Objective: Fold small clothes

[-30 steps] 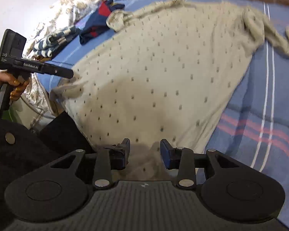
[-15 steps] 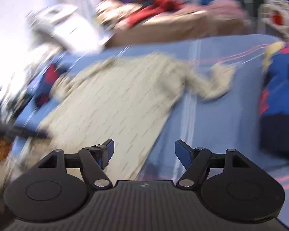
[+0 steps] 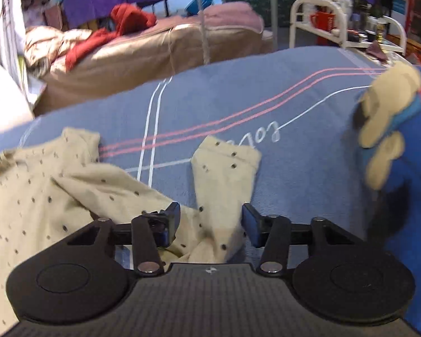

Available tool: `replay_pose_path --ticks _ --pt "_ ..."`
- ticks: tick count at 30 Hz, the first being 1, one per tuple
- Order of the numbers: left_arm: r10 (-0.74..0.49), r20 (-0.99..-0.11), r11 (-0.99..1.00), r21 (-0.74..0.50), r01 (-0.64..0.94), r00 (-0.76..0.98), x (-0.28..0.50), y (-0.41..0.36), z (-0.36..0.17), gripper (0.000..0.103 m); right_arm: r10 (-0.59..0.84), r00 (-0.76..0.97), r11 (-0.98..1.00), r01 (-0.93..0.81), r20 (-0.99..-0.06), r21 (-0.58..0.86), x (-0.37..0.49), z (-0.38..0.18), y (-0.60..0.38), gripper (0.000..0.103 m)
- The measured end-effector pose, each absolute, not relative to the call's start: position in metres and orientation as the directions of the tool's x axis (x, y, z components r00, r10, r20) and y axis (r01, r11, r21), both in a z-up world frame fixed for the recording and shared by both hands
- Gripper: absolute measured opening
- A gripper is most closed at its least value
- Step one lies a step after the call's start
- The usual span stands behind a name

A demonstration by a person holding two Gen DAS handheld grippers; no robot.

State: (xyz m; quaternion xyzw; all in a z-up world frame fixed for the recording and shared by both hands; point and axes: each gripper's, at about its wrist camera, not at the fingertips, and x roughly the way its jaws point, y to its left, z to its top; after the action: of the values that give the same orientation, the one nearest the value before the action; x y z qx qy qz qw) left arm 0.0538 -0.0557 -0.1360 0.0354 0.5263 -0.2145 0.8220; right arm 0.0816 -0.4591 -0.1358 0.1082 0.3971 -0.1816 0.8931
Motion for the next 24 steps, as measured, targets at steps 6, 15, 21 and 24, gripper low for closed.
replay_pose_path --ticks 6,15,21,24 --pt "-0.330 -0.878 0.910 -0.197 0.365 0.347 0.062 -0.054 -0.137 0.103 -0.273 0.706 0.895 0.436 -0.653 0.098 0.031 -0.087 -0.470 0.010" --pt "-0.316 -0.893 0.911 -0.192 0.365 0.319 0.067 -0.058 -0.137 0.103 -0.465 0.733 0.842 0.539 -0.497 0.009 -0.065 0.007 -0.520 0.009" --pt "-0.321 -0.899 0.906 -0.200 0.374 0.298 0.068 -0.058 -0.136 0.103 -0.397 0.759 0.826 0.541 -0.516 0.160 -0.055 -0.004 -0.538 0.010" --pt "-0.349 -0.895 0.909 -0.250 0.333 0.278 0.071 -0.048 -0.133 0.103 -0.276 0.827 0.864 0.436 -0.489 0.251 -0.025 -0.002 -0.517 0.010"
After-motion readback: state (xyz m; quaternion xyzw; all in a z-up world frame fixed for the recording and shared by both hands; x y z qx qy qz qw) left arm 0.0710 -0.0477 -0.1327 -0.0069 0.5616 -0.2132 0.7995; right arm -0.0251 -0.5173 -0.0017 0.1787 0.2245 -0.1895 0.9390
